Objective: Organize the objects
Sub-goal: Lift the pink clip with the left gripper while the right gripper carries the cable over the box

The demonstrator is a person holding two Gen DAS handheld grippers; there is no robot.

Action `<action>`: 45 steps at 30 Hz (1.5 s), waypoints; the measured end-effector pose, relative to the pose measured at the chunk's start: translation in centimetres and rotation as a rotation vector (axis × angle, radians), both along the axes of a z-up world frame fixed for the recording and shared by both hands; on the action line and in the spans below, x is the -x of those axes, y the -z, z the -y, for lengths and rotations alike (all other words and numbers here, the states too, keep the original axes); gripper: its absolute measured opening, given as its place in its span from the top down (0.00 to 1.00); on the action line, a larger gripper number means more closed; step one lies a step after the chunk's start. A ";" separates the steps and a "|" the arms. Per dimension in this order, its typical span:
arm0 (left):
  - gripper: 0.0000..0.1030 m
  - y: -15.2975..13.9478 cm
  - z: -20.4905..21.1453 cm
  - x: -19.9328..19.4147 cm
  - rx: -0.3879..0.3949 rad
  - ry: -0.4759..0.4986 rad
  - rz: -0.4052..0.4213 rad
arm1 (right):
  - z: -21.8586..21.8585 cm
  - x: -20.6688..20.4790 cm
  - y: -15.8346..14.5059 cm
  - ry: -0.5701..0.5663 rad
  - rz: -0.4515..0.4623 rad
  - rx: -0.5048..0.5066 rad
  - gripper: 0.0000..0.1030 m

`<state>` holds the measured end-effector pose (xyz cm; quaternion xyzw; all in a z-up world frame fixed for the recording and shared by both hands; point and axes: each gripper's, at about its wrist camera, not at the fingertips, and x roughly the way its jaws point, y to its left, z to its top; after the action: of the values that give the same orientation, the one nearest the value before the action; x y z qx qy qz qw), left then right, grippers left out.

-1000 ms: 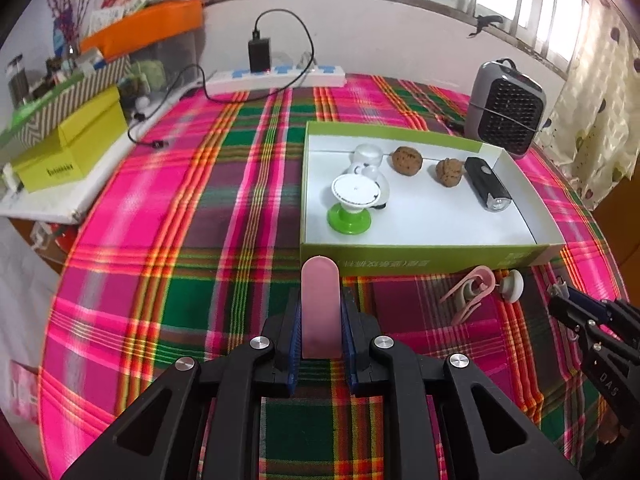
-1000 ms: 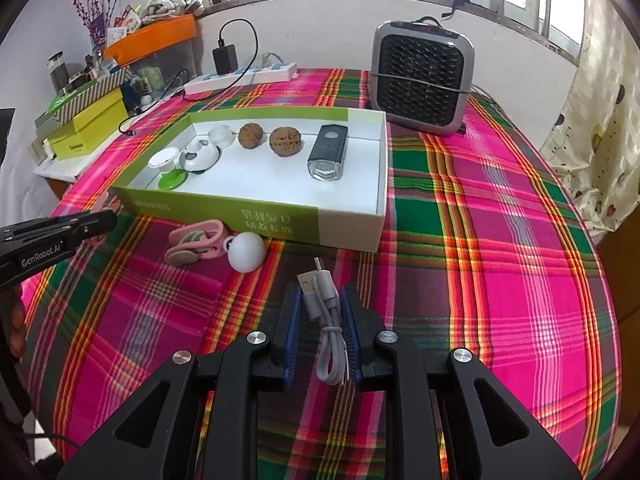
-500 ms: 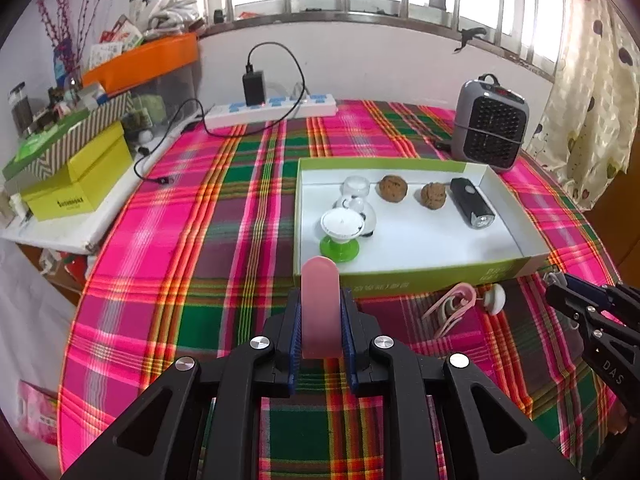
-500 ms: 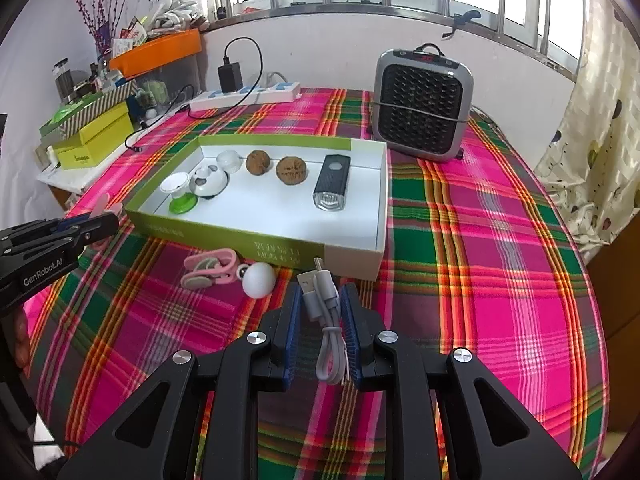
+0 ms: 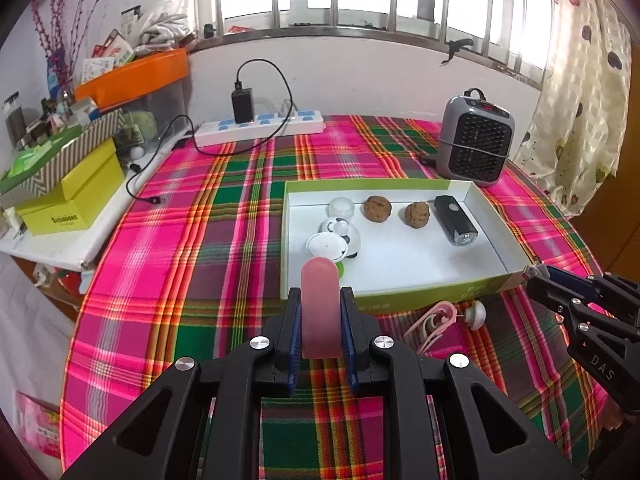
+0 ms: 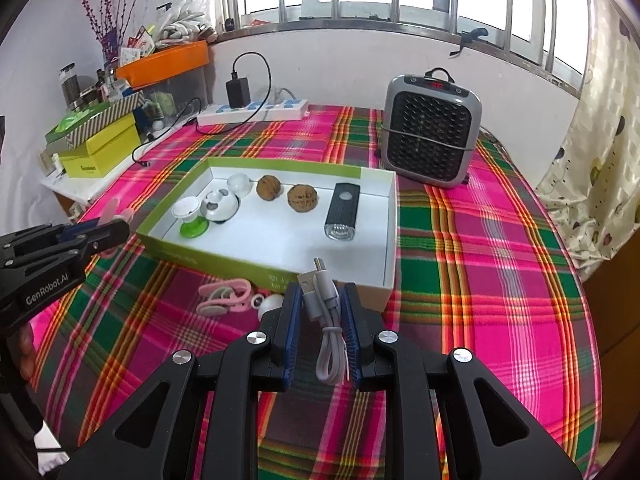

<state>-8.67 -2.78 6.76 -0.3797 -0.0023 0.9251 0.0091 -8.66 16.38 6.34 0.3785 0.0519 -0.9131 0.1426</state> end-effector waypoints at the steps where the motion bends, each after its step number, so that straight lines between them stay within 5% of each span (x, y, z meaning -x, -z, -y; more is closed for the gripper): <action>1: 0.85 -0.1 0.0 0.1 -0.001 0.002 -0.002 | 0.1 0.1 -0.1 -0.001 -0.002 0.000 0.79; 19: 0.85 -0.5 -1.1 1.4 -0.050 0.074 -0.015 | 1.1 2.3 -1.5 -0.043 -0.018 0.048 0.79; 45: 0.85 1.8 -3.4 6.5 -0.102 0.160 0.048 | 2.4 11.1 -0.3 -0.051 0.065 0.104 0.79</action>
<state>-15.22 0.65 4.98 -0.4000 -0.0194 0.9106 0.1023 -19.73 14.02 6.64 0.3987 0.0094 -0.8978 0.1869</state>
